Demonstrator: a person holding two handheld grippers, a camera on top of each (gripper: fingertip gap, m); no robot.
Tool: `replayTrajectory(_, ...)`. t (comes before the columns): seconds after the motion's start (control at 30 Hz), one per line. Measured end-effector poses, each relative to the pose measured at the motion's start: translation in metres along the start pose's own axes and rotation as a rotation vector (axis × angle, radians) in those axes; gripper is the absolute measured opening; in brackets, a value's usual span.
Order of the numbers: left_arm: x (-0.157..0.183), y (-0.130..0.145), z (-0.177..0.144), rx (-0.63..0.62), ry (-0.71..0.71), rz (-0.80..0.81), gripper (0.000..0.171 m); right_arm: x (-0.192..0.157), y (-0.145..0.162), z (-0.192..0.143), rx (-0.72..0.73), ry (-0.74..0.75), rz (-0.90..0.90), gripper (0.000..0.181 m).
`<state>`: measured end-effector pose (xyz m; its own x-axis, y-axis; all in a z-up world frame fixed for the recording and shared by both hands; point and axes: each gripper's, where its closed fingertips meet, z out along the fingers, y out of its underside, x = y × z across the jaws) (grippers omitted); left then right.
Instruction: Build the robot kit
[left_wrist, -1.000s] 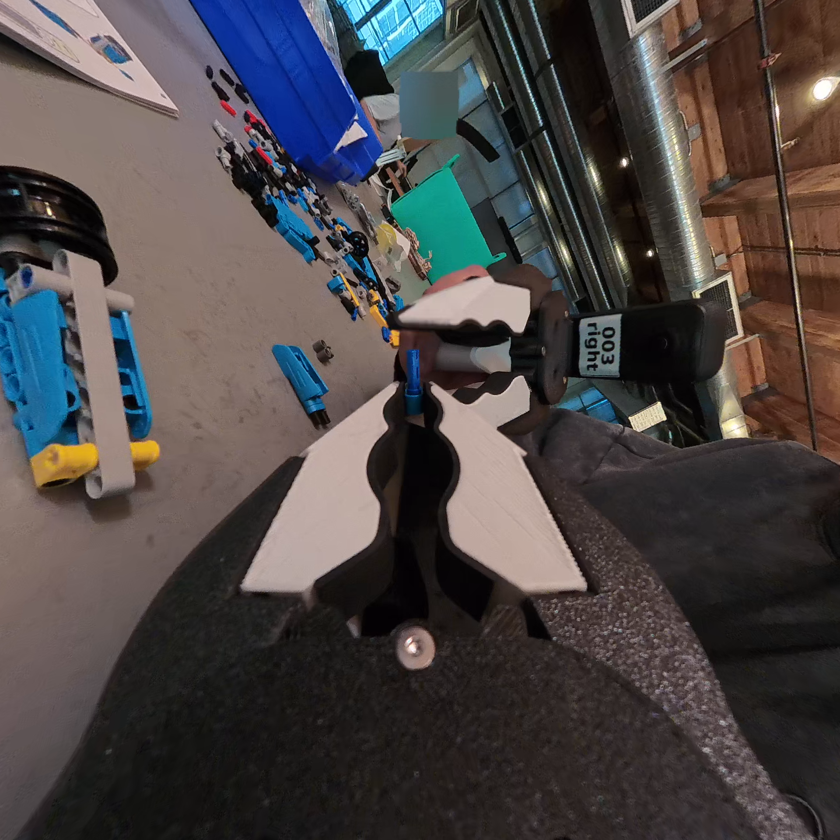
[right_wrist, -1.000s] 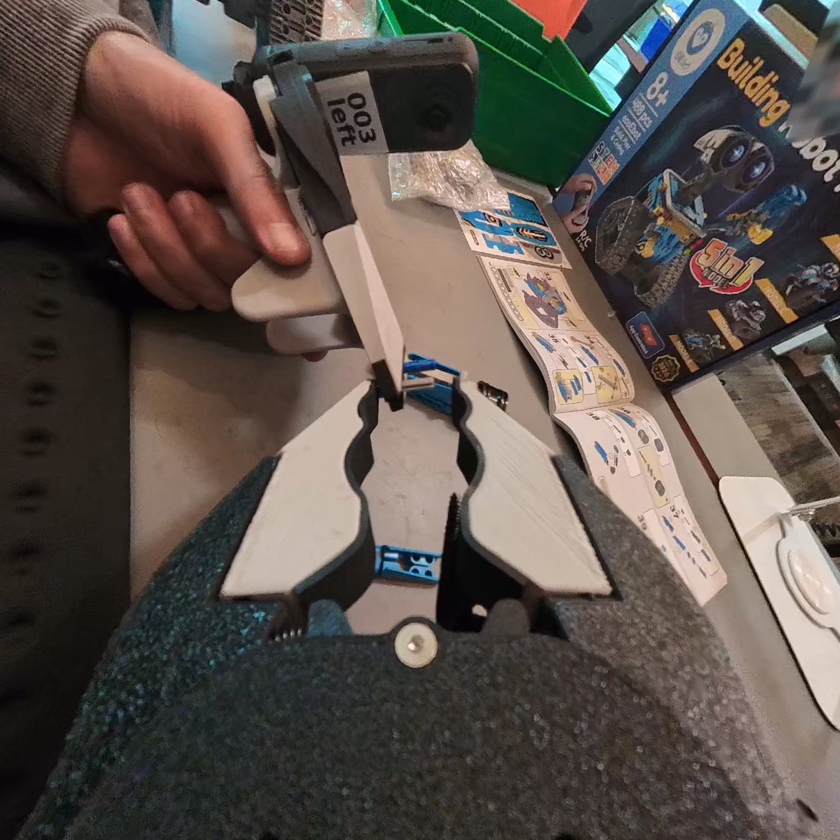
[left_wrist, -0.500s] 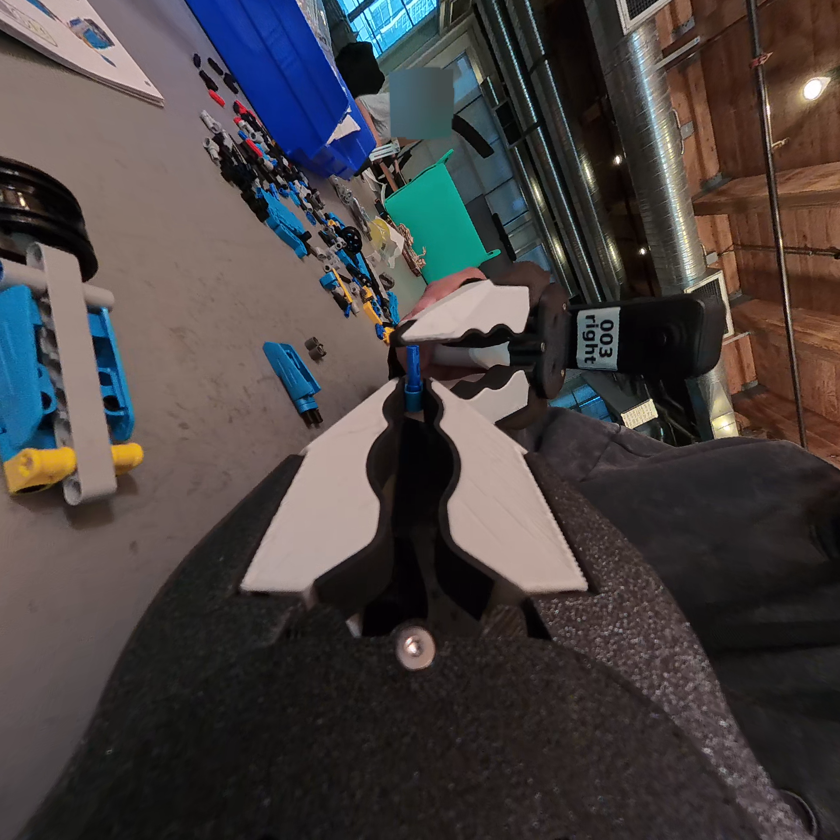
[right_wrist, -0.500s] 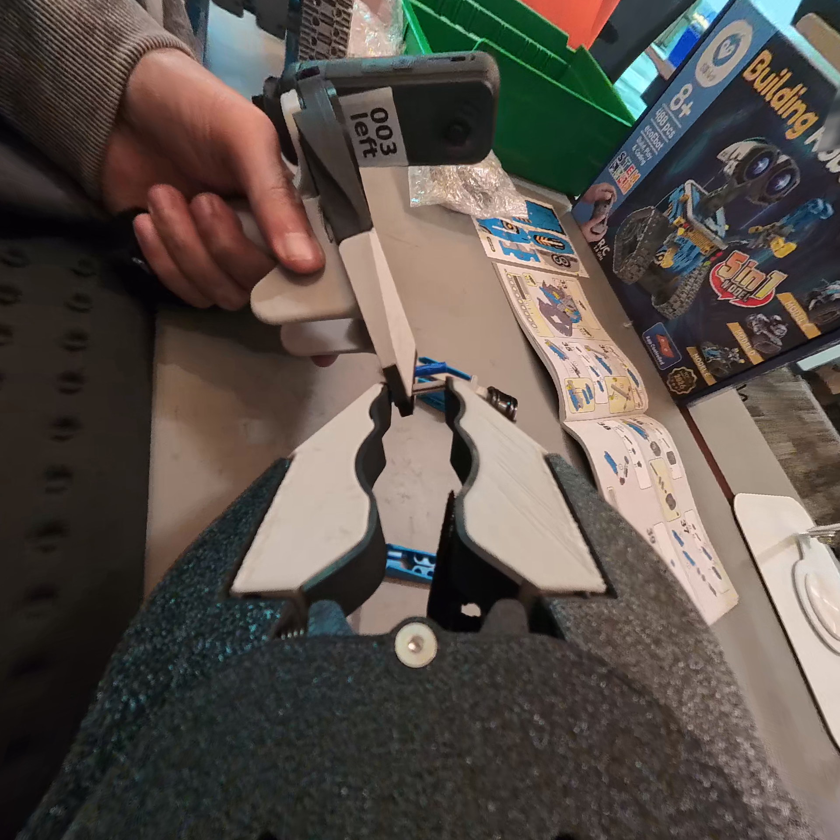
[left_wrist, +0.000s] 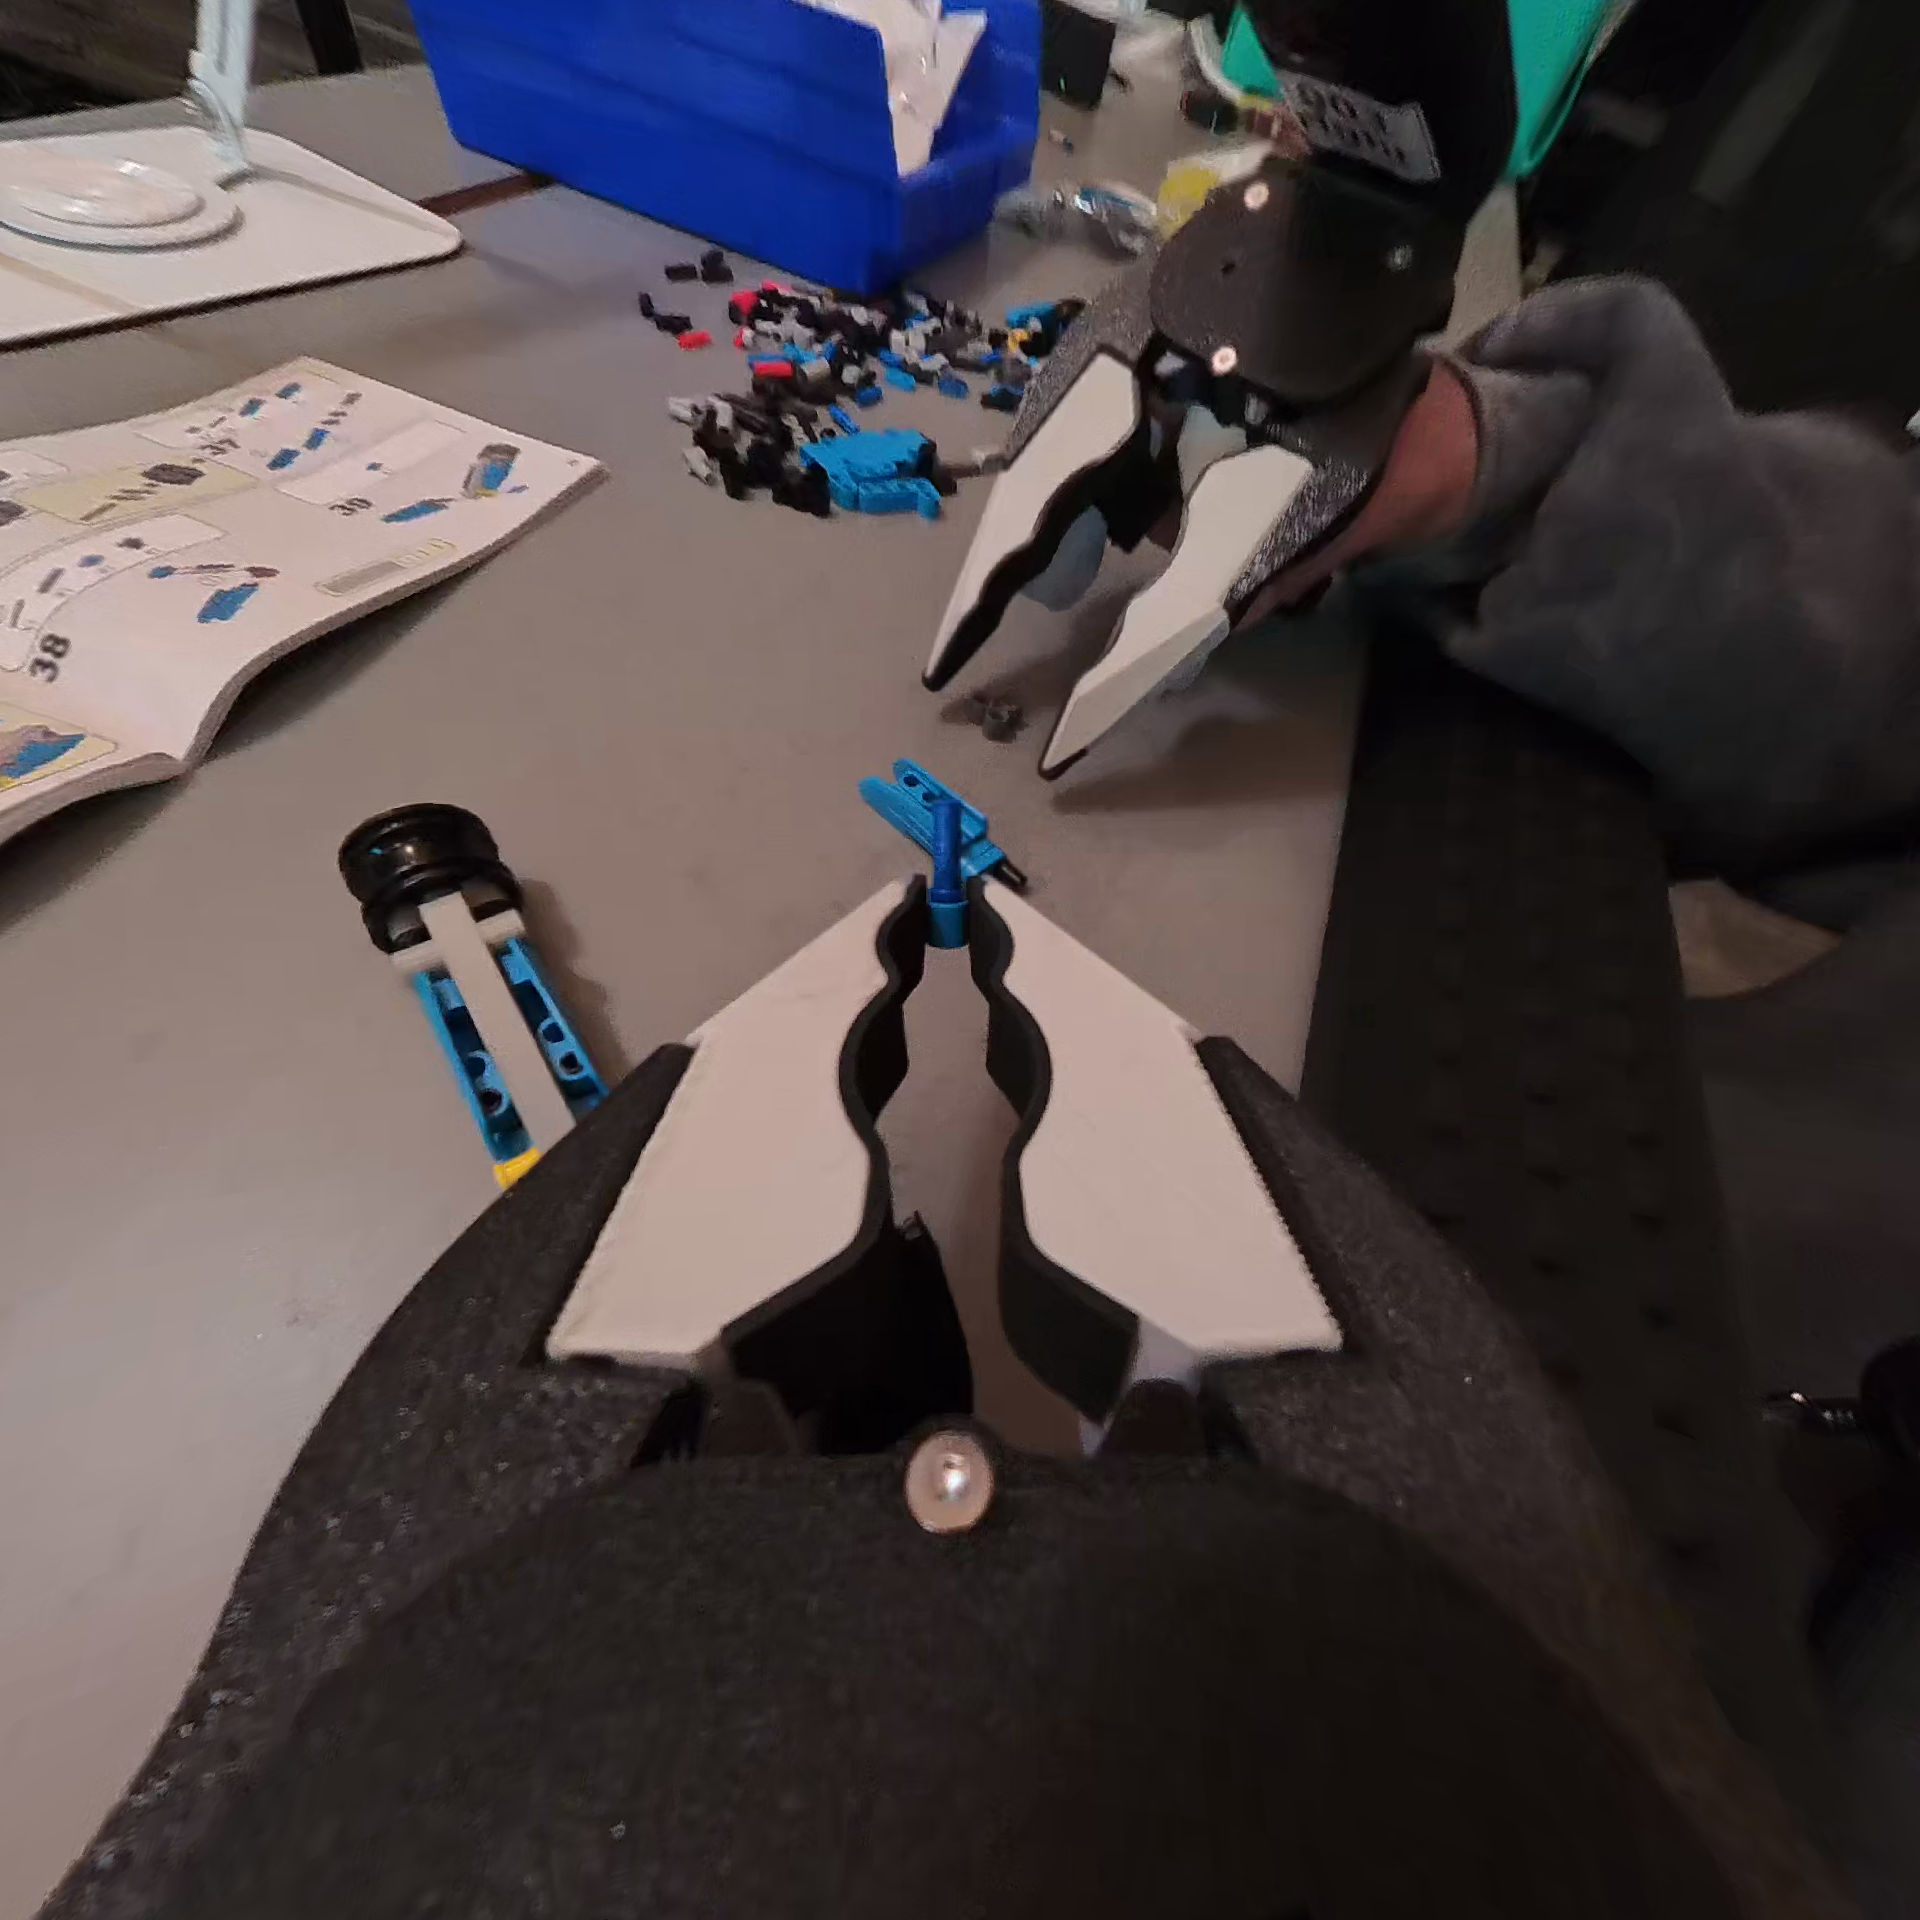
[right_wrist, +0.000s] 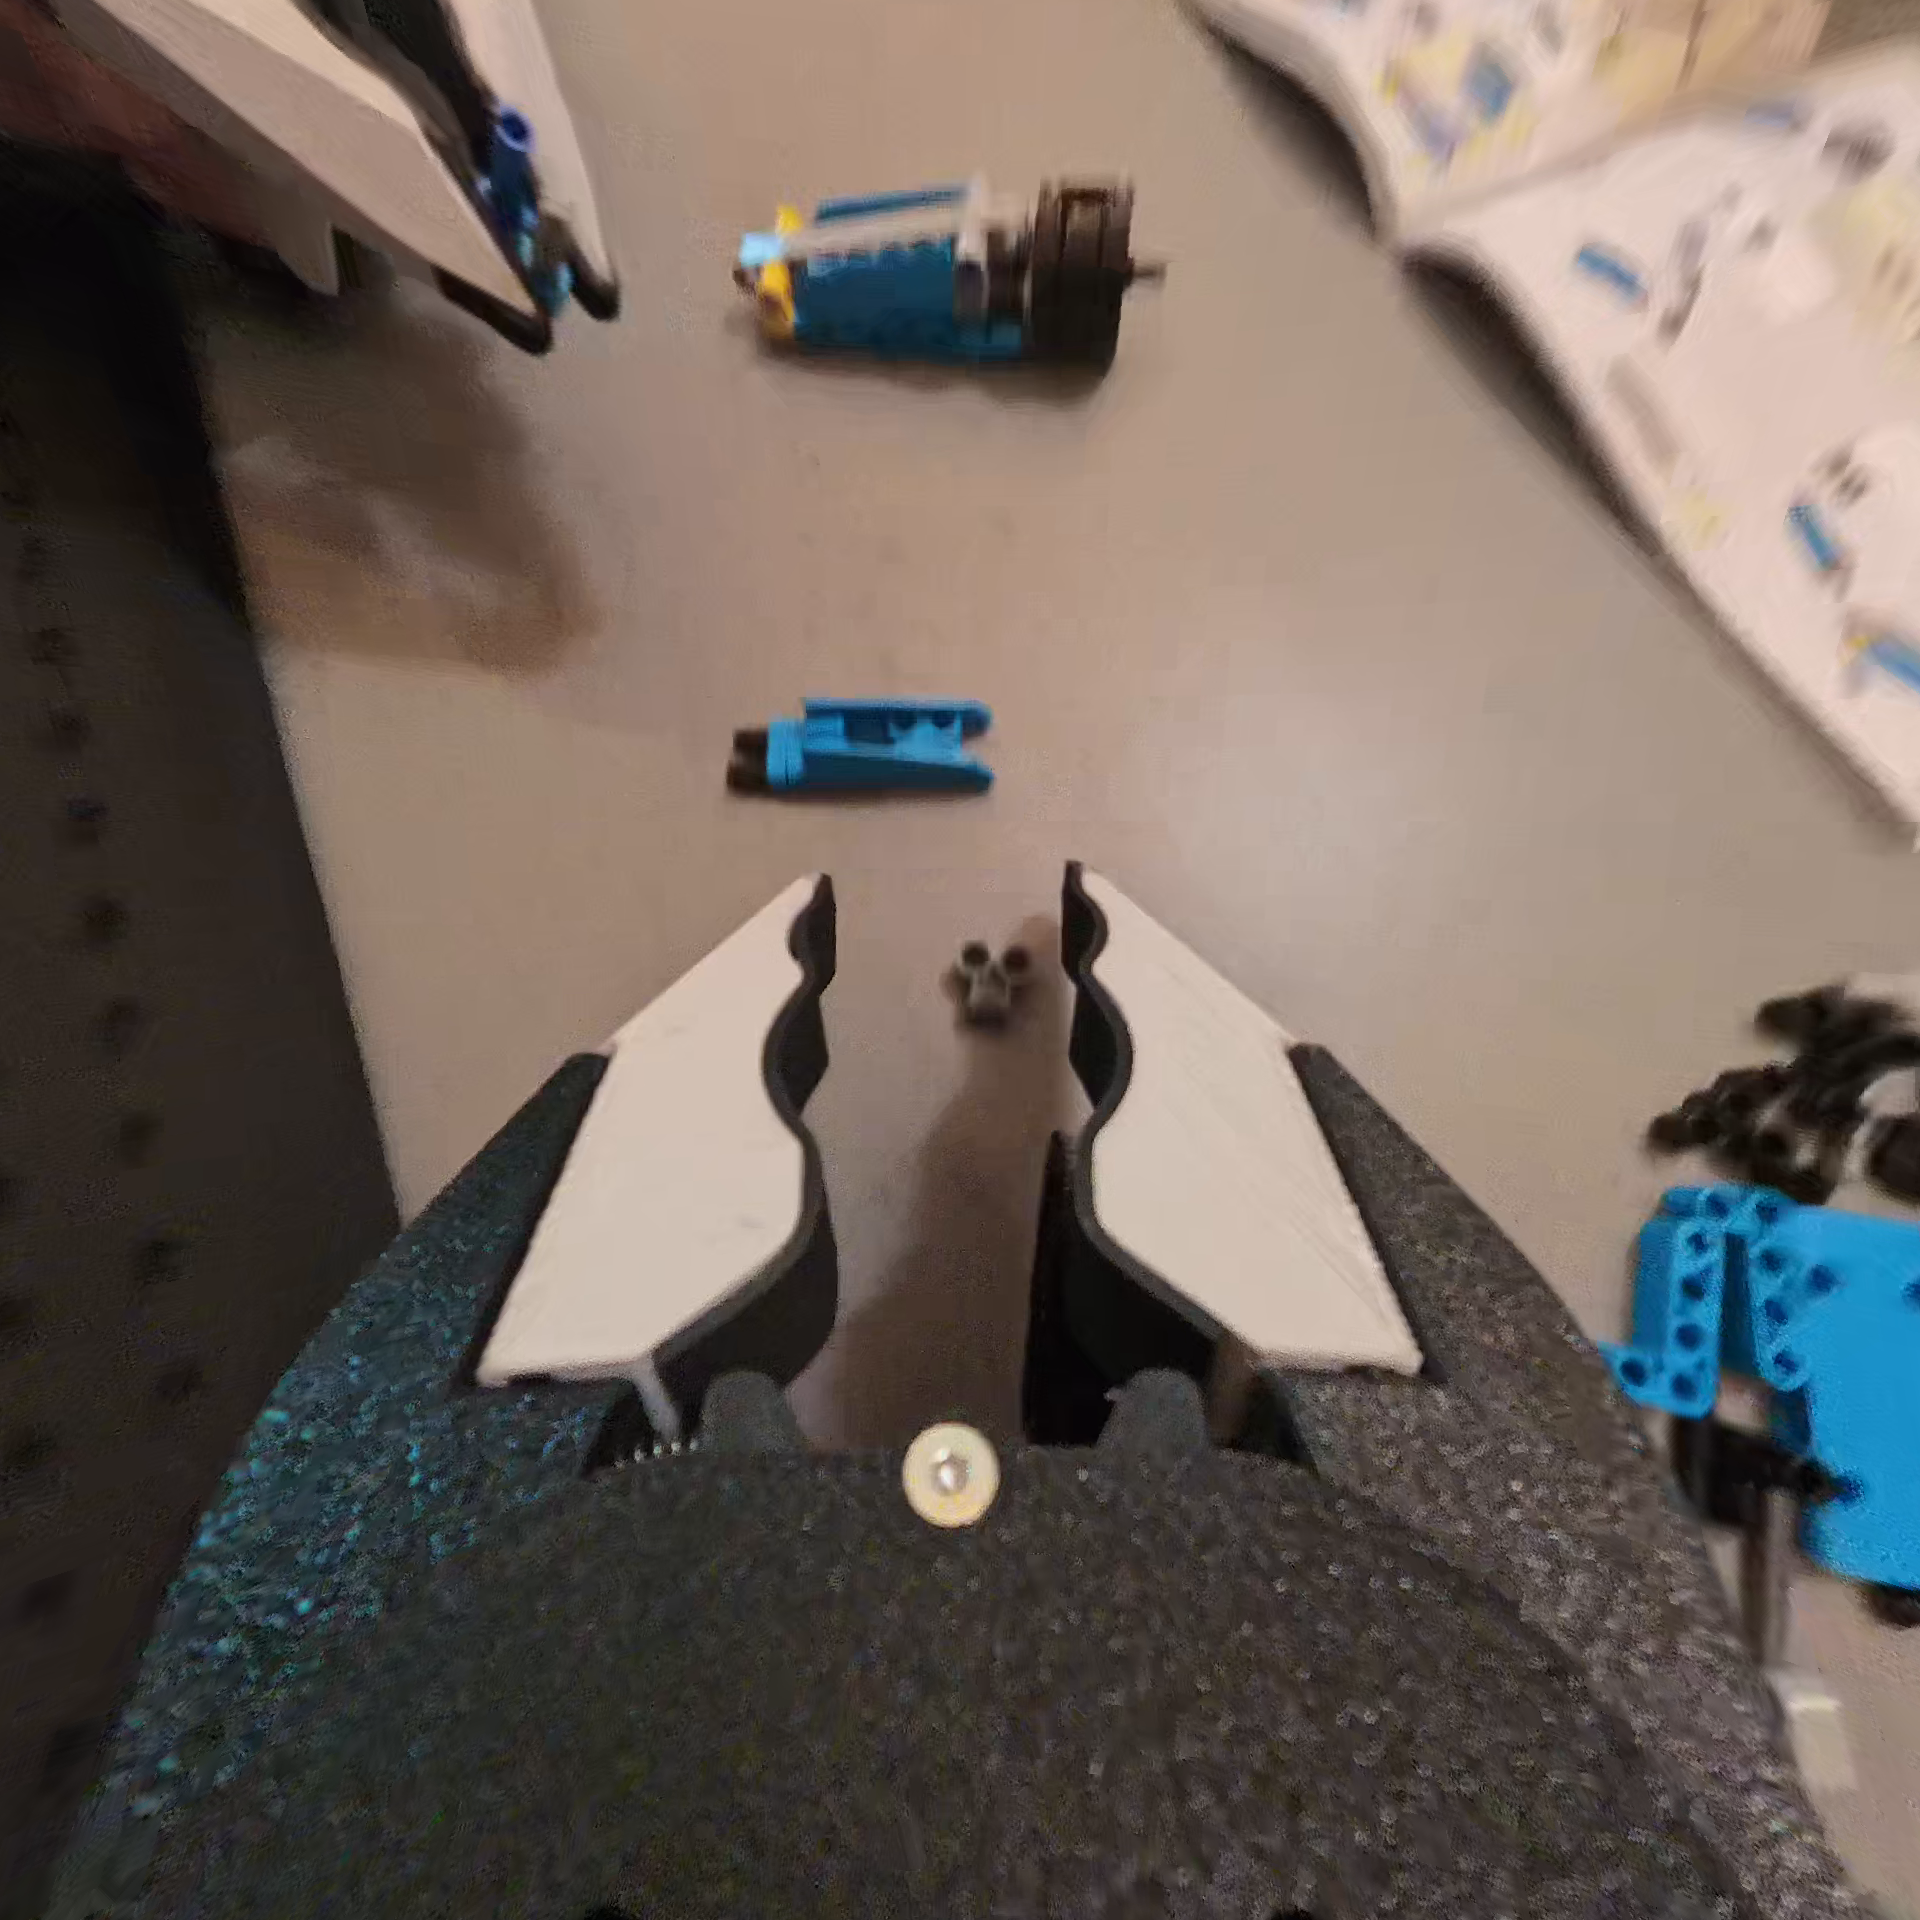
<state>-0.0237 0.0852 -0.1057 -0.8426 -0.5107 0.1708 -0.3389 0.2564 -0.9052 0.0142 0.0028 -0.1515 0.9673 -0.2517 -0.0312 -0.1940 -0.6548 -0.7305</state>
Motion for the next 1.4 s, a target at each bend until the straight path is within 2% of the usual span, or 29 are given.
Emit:
replayTrajectory(0.13,-0.001,0.004,0.002,-0.021,-0.01,0.011,0.007,0.006,0.017,-0.011,-0.012,0.013,0.02,0.034)
replayTrajectory(0.33,-0.003,0.005,0.002,-0.027,-0.003,-0.027,0.007,0.008,0.012,-0.013,0.025,0.043,0.008,0.022)
replayTrajectory(0.73,-0.012,0.004,0.001,-0.016,-0.019,-0.1,0.007,0.01,0.015,-0.01,0.008,0.06,-0.022,0.021)
replayTrajectory(0.93,-0.008,0.009,0.004,-0.052,-0.022,-0.057,0.007,0.012,0.018,-0.008,-0.012,0.069,-0.029,0.018)
replayTrajectory(1.03,-0.007,0.01,0.005,-0.064,-0.02,-0.044,0.007,0.012,0.019,-0.008,-0.019,0.072,-0.043,0.009)
replayTrajectory(1.2,-0.006,0.011,0.006,-0.068,-0.017,-0.044,0.007,0.013,0.019,-0.009,-0.019,0.086,-0.066,0.008)
replayTrajectory(1.33,-0.006,0.011,0.006,-0.072,-0.016,-0.043,0.007,0.001,0.005,-0.014,0.043,0.085,-0.184,0.008)
replayTrajectory(1.4,-0.006,0.012,0.007,-0.075,-0.015,-0.043,0.007,0.001,0.009,-0.013,-0.008,0.153,-0.29,0.008)
